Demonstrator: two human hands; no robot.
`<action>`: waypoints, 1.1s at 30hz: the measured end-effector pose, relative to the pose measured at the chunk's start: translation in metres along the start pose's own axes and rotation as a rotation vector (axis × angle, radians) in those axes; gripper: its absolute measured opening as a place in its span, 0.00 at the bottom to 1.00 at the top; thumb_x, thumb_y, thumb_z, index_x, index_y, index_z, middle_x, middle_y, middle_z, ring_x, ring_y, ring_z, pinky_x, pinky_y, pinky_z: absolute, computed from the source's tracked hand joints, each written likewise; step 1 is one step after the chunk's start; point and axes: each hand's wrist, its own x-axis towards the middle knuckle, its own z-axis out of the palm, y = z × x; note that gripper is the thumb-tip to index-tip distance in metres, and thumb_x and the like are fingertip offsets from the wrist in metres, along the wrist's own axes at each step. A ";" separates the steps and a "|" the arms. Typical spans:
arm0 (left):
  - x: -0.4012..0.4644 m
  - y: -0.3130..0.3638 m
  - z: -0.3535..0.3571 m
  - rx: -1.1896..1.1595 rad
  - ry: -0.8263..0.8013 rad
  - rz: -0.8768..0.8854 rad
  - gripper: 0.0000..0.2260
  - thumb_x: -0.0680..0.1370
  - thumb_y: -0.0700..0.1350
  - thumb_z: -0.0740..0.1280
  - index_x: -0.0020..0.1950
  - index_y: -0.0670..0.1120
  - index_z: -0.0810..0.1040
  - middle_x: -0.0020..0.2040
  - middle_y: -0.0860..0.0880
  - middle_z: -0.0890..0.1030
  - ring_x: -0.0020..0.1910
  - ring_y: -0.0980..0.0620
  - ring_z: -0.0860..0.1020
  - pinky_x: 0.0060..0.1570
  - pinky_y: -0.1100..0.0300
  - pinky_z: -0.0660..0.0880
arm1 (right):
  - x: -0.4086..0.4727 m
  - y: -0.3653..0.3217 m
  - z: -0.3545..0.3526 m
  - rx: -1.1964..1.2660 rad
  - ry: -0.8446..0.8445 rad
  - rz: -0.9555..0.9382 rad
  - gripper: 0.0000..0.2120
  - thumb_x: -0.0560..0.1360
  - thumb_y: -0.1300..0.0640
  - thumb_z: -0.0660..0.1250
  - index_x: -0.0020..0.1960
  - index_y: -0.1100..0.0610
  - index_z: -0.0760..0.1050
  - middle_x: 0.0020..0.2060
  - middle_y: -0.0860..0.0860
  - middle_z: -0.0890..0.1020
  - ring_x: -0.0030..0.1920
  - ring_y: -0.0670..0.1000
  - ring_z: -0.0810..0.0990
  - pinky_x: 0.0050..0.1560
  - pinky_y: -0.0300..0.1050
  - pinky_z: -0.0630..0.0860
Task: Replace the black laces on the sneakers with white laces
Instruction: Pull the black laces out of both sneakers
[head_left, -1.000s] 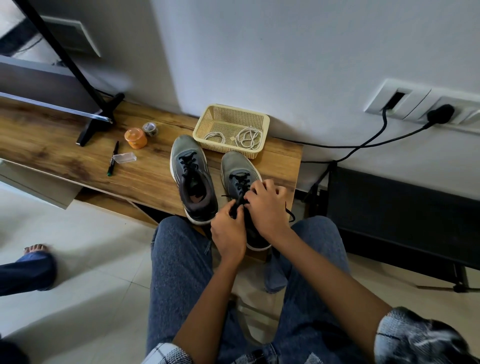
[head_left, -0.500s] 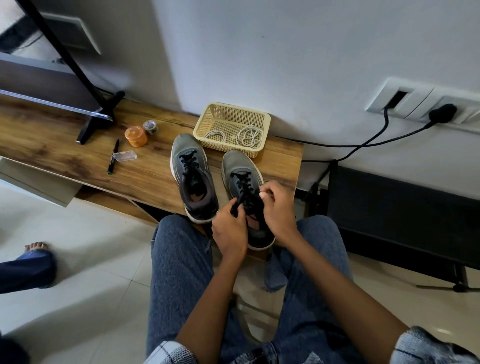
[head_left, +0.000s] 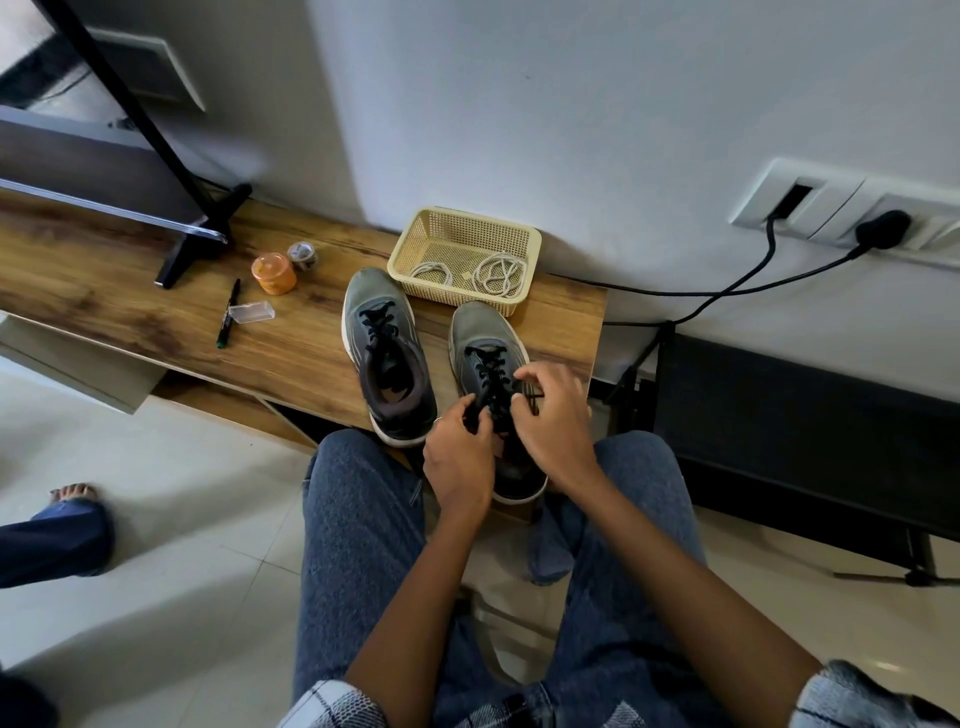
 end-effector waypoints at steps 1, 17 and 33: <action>0.000 0.001 0.000 -0.002 -0.006 0.011 0.16 0.79 0.52 0.63 0.65 0.50 0.77 0.56 0.48 0.81 0.54 0.50 0.79 0.50 0.54 0.77 | 0.000 -0.001 0.001 -0.107 -0.032 -0.054 0.09 0.74 0.57 0.65 0.54 0.52 0.76 0.52 0.47 0.75 0.57 0.48 0.69 0.55 0.46 0.65; 0.004 -0.005 -0.001 0.096 -0.001 0.098 0.15 0.80 0.54 0.60 0.62 0.51 0.78 0.52 0.48 0.82 0.51 0.48 0.80 0.45 0.54 0.74 | 0.011 0.007 0.014 -0.266 -0.135 -0.193 0.04 0.75 0.58 0.64 0.44 0.59 0.75 0.44 0.52 0.76 0.45 0.52 0.74 0.45 0.51 0.73; 0.015 0.005 -0.007 0.261 0.002 0.495 0.12 0.77 0.41 0.66 0.61 0.48 0.78 0.60 0.51 0.77 0.57 0.50 0.73 0.42 0.59 0.73 | 0.013 0.055 -0.041 0.204 0.223 0.553 0.15 0.74 0.65 0.65 0.59 0.55 0.70 0.54 0.52 0.77 0.53 0.51 0.76 0.55 0.51 0.75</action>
